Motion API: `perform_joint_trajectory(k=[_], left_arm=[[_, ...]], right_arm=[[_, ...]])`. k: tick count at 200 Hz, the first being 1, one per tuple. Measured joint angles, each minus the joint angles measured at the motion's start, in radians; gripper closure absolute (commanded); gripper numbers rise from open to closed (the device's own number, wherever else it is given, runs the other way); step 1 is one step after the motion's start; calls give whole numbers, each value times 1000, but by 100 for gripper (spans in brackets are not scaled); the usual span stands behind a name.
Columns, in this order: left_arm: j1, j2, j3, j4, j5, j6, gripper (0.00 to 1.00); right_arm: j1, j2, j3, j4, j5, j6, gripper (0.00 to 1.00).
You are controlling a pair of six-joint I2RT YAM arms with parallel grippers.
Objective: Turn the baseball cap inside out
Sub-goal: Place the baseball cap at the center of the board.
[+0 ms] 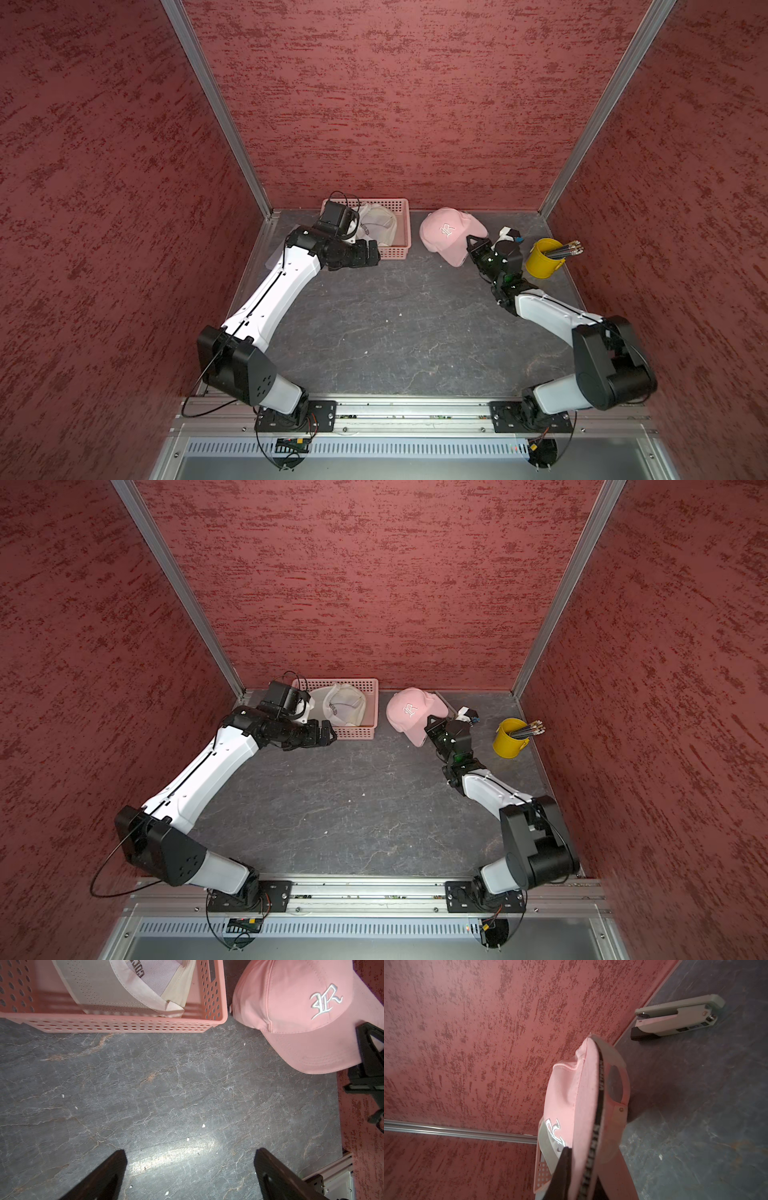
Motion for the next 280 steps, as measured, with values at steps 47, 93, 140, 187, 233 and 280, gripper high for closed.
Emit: perform_joint_trajectory(k=[47,93,140,187,233,280], left_arm=[[0,-3,-43,14,0,6,0],[1,-3,-53,18,0,6,0],[4,-3,-60,23,0,6,0],[6,-2,-69,36,1,6,0],[6,-2,-69,42,2,13,0],[6,0,-63,24,-45,35,0]], right_arm=[[0,168,-11,274,44,105,87],[-2,334,-11,465,92,188,80],[-5,417,-42,598,124,247,71],[-10,422,-84,640,152,269,53],[-11,418,-146,609,190,270,37],[-32,359,-211,445,206,251,26]])
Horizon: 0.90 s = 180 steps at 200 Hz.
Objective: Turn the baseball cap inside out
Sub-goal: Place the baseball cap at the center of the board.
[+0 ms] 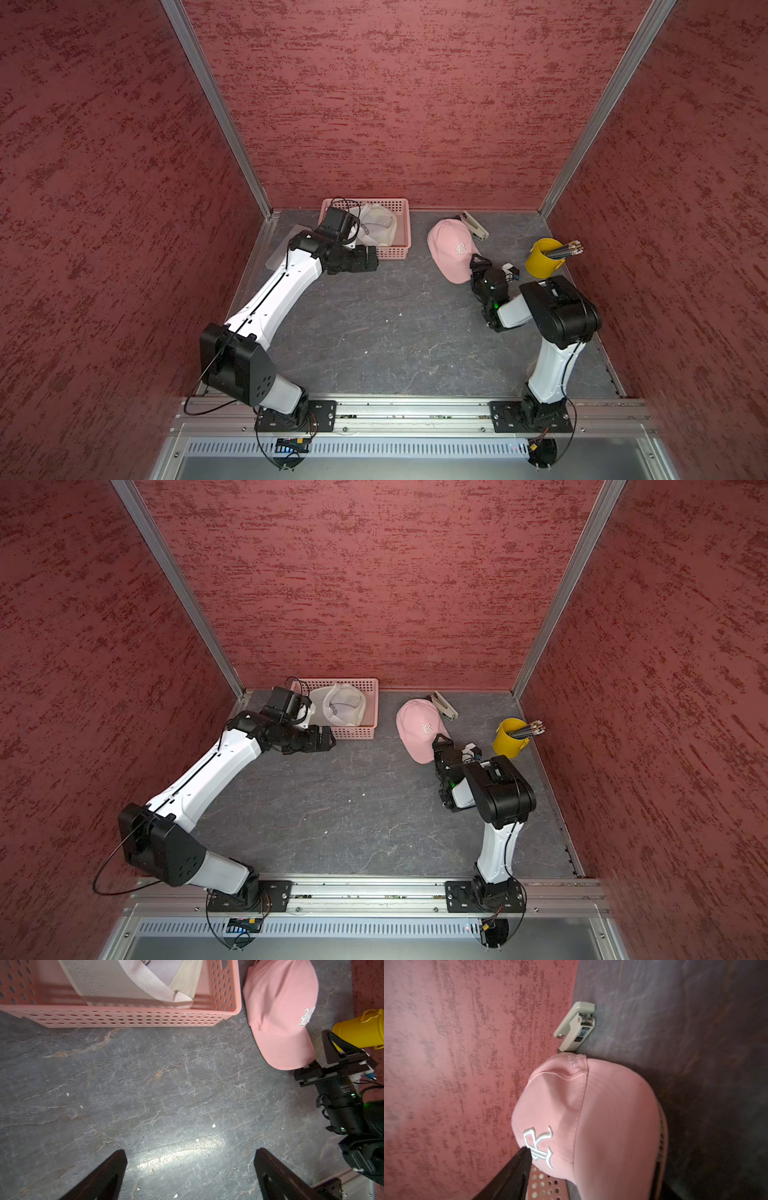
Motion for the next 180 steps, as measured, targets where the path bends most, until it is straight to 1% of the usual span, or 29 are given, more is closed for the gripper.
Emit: perform_joint_trajectory(k=[11,14,18,42,47,58,78,96,115,140,156,180], left_arm=[[0,4,16,-14,-32,11,0],[0,6,20,-17,-38,13,0],[0,6,28,-19,-51,20,0],[1,7,85,-32,-110,46,0],[2,7,98,-33,-120,50,0],[3,9,129,-36,-141,64,0],[10,14,179,-35,-172,82,0],[16,15,208,-34,-190,92,0],[20,15,225,-33,-199,103,0],[30,23,259,-36,-215,126,0],[43,42,305,-34,-231,142,0],[61,75,373,-34,-261,169,0]], right_arm=[[-4,-45,0,-88,-1,-17,23],[-4,-58,1,-111,-2,-21,20],[-5,-80,2,-151,-2,-29,18],[-8,-176,45,-400,-19,-84,14],[-8,-185,60,-444,-26,-97,7],[-10,-196,93,-538,-47,-128,2],[-13,-184,147,-667,-104,-191,2],[-15,-165,188,-731,-155,-249,2],[-16,-168,218,-806,-182,-304,1],[-16,-195,276,-1014,-191,-389,1],[-16,-223,304,-1161,-193,-439,1],[-16,-276,319,-1331,-195,-509,1]])
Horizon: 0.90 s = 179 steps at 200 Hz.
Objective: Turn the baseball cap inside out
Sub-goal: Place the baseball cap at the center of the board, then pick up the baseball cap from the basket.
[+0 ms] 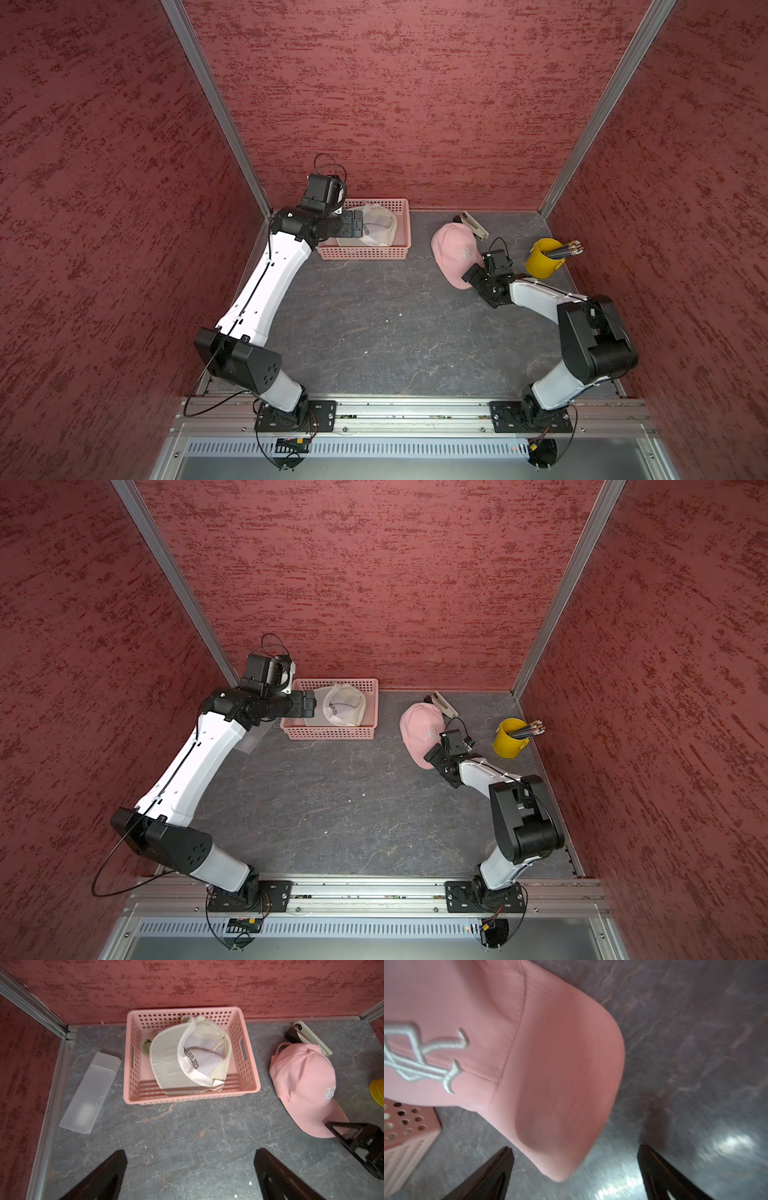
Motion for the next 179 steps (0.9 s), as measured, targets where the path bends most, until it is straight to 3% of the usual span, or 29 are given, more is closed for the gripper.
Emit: perform_joint_trajectory(k=[55,83,122,179], left_arm=[[40,73,98,17,-10,80,0],[53,178,159,24,11,108,2],[68,381,249,23,91,77,11],[183,584,358,29,185,25,18]], right_arm=[[0,-248,6,-285,16,-143,1],[0,-340,115,-398,24,-239,3],[42,-269,359,-418,2,-339,8],[225,-26,582,-414,-34,-430,11]])
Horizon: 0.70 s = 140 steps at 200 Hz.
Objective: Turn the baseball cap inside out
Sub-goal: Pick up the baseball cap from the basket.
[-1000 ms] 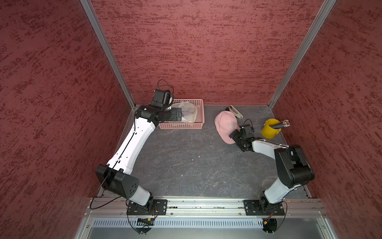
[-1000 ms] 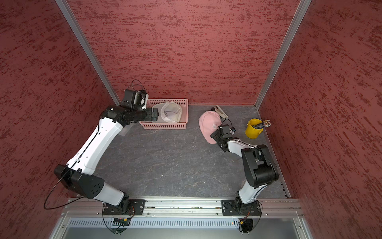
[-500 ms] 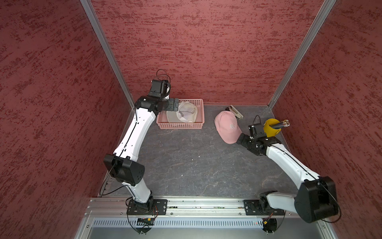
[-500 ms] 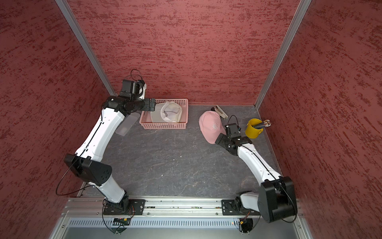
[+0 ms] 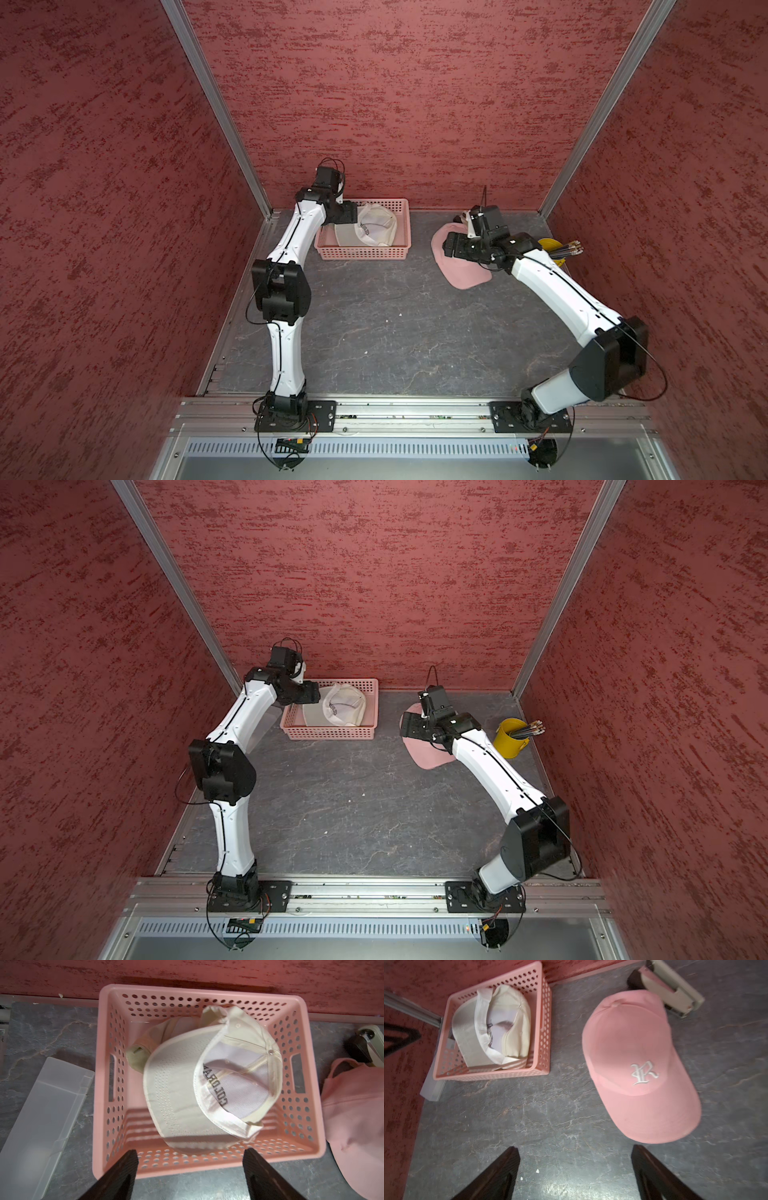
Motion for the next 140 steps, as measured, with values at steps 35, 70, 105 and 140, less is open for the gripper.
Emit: perform_joint_trajectory(k=[35,70,105,140], left_arm=[[50,61,14,4,45,9,17],[60,125,15,24,106,8,16],[61,207,42,42,128,10,13],[67,252,47,56,130,10,13]], right_arm=[[69,74,48,-5,-24,-27,10],[85,88,74,-5,-47,-33,10],[90,98,81,-3,-64,-33,10],[91,115,81,-4,-74,-33,10]])
